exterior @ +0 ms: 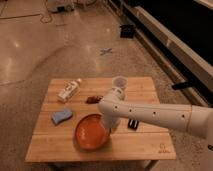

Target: Drag the ceramic bowl in a circle

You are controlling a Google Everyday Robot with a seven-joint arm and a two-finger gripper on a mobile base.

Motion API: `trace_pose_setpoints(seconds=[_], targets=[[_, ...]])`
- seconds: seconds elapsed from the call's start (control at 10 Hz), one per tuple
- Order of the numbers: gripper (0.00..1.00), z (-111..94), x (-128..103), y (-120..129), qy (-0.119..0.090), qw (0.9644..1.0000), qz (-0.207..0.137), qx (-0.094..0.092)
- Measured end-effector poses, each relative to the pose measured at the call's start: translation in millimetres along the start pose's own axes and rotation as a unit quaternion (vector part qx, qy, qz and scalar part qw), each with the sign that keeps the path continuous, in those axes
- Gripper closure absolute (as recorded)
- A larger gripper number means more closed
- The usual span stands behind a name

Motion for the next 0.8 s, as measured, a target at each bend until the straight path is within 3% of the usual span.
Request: trace_pose_setpoints(seconds=[0.3, 0.5, 0.8], targets=[[0.72, -1, -19, 24, -0.003, 1.0000, 0.003, 0.001], [0.72, -2, -8, 16, 0.000, 1.0000, 0.002, 0.003], [0.72, -2, -7, 31, -0.007, 0.9999, 0.011, 0.007]])
